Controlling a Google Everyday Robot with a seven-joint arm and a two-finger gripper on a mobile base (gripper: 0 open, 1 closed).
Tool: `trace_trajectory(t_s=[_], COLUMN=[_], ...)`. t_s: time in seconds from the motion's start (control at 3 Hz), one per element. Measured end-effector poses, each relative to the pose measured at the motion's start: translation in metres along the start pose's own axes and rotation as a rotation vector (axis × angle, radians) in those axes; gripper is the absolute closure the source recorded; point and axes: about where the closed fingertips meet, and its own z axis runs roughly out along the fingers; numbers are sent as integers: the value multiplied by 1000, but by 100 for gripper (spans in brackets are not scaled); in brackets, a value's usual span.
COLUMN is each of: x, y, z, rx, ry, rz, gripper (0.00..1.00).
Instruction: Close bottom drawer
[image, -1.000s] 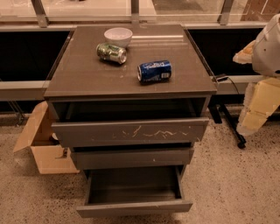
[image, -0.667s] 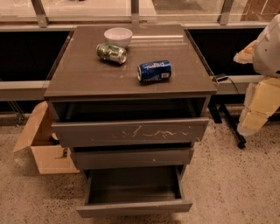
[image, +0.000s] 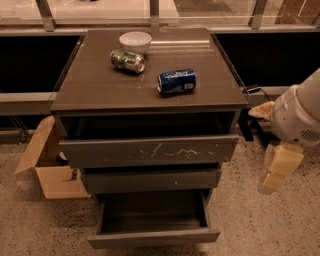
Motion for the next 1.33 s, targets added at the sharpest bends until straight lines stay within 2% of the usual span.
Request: trace_trajectory(t_s=[0.33, 1.0, 1.33], x=[20, 20, 17], y=[21, 22, 39], z=[58, 58, 99], rx=[-71, -71, -124], ry=[-60, -56, -112], rz=[19, 17, -37], gripper=[0, 0, 0])
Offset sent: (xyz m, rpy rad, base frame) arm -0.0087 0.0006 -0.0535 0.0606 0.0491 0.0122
